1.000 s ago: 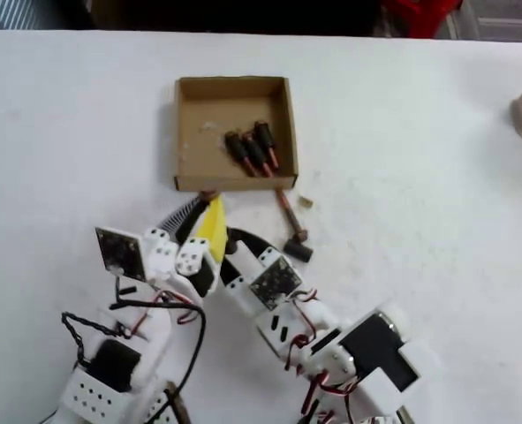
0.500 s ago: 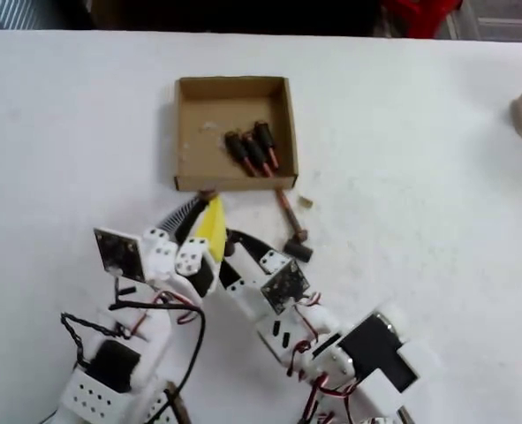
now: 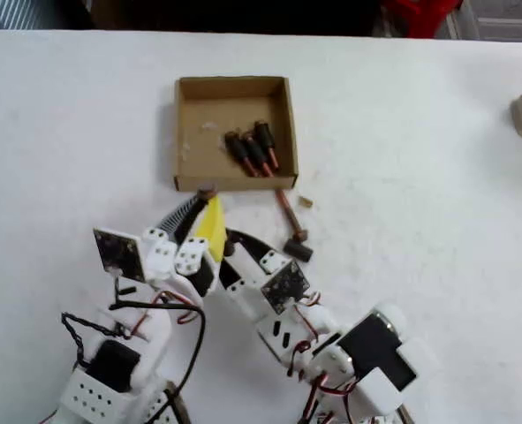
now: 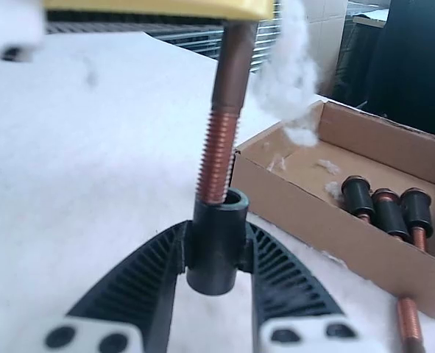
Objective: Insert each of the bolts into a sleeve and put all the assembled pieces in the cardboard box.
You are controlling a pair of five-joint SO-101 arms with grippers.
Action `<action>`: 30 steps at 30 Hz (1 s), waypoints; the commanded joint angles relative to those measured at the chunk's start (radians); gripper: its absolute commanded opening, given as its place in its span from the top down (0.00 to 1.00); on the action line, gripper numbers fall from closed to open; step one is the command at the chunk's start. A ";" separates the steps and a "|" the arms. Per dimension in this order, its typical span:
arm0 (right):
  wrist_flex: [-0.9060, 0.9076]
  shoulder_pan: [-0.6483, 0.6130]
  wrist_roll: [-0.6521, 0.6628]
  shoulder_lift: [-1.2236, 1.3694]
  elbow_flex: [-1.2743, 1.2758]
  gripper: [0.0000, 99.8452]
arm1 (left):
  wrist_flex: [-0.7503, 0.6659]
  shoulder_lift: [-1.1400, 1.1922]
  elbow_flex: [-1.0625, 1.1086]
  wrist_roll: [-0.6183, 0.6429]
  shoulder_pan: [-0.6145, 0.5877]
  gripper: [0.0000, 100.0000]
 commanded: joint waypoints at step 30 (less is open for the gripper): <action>-0.042 -0.013 0.003 0.013 0.006 0.98 | -0.361 0.288 0.003 -0.055 -0.033 0.98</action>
